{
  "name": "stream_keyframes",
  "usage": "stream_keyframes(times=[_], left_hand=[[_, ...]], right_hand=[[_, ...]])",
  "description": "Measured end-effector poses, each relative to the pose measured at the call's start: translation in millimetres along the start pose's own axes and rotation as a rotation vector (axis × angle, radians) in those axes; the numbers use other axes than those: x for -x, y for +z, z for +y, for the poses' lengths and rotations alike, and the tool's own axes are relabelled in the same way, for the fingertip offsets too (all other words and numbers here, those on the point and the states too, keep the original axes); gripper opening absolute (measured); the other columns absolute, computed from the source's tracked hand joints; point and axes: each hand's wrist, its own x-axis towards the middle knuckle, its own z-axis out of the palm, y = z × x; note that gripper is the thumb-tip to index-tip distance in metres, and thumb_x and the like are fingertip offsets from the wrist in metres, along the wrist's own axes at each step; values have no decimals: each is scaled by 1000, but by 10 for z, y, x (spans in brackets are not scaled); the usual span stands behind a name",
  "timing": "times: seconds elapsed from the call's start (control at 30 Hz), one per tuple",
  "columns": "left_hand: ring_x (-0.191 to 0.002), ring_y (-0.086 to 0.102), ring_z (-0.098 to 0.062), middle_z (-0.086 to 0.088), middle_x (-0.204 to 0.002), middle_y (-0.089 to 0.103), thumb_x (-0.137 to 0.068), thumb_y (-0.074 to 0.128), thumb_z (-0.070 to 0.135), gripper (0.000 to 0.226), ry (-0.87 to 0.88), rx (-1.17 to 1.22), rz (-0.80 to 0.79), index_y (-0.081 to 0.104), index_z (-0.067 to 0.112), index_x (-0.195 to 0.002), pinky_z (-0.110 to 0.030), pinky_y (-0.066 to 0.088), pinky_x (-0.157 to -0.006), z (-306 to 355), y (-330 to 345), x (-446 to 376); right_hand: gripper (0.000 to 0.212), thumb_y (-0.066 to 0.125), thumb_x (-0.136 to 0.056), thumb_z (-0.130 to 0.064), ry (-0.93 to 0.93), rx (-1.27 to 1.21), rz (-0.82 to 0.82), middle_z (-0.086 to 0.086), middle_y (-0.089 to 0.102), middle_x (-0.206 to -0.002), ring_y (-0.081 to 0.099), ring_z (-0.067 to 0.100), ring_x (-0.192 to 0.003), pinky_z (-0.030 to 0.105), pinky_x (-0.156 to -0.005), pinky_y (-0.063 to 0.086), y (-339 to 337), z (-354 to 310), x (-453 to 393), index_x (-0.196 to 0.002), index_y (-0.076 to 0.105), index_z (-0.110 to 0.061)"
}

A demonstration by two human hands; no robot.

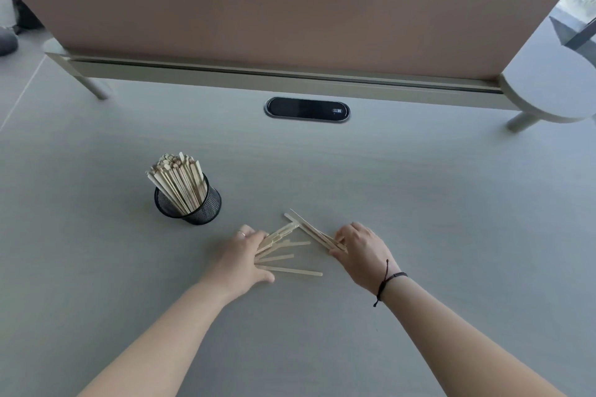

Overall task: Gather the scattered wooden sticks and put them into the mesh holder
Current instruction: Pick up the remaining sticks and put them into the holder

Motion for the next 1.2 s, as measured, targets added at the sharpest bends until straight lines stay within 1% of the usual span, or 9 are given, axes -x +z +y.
stream_keyframes(times=[0.13,0.33,0.5,0.67,0.77,0.87,0.93,1.03,1.2], left_hand=[[-84,62,-17,10,-101,51,-77,81,32,24,21,30,31,61,22,-85,-36,51,-82,12,31,-47],[-94,62,-26,3,-108,55,-94,59,40,25,62,-199,72,58,20,-109,-33,41,-67,104,77,-137],[-90,66,-31,-1,-109,52,-101,46,35,21,120,-405,103,51,16,-109,-34,35,-59,237,120,-143],[-52,66,-23,-6,-84,61,-76,75,12,21,143,-611,4,57,13,-86,-28,37,-39,363,198,-202],[-83,71,-25,-8,-109,59,-93,49,9,14,77,-637,-8,51,11,-107,-33,49,-58,488,157,-208],[-74,58,-18,-8,-116,56,-97,44,10,20,124,-736,13,50,7,-116,-33,53,-71,597,101,-228],[-67,50,-16,-10,-117,56,-98,46,16,23,116,-713,-11,52,6,-118,-32,52,-74,648,71,-247],[-96,67,-28,-12,-115,60,-95,50,26,25,59,-564,4,51,7,-111,-33,46,-70,625,61,-294],[-87,63,-36,-11,-97,60,-89,53,23,12,54,-326,39,48,12,-89,-34,40,-62,509,45,-314]], right_hand=[[23,64,-90,-35,34,79,-56,0,60,-105,60,23,-98,32,-78,48,-51,-87,-63,-106,60,-19],[36,74,-80,-42,120,174,-82,2,58,-98,61,27,-90,33,-72,49,-162,-138,-88,-99,60,-15],[27,71,-82,-32,220,171,-114,8,66,-92,63,30,-85,32,-67,49,-227,-89,-61,-94,64,-9],[15,58,-75,-15,213,149,-102,6,51,-66,47,31,-59,29,-48,36,-231,-143,-105,-67,48,-9],[22,55,-68,-11,233,162,-88,5,39,-58,34,28,-52,27,-45,26,-245,-218,-135,-59,34,-12],[22,53,-68,-10,245,160,-75,4,40,-58,37,28,-54,27,-45,29,-240,-271,-154,-59,34,-11],[22,52,-69,-11,240,162,-80,4,40,-58,39,29,-56,27,-45,28,-242,-288,-159,-59,33,-11],[13,54,-72,-15,246,127,-45,8,52,-65,46,31,-60,29,-51,36,-226,-273,-163,-66,46,-7],[22,60,-74,-25,302,-178,96,12,66,-75,59,35,-74,29,-57,43,-201,-216,-192,-80,63,-3]])
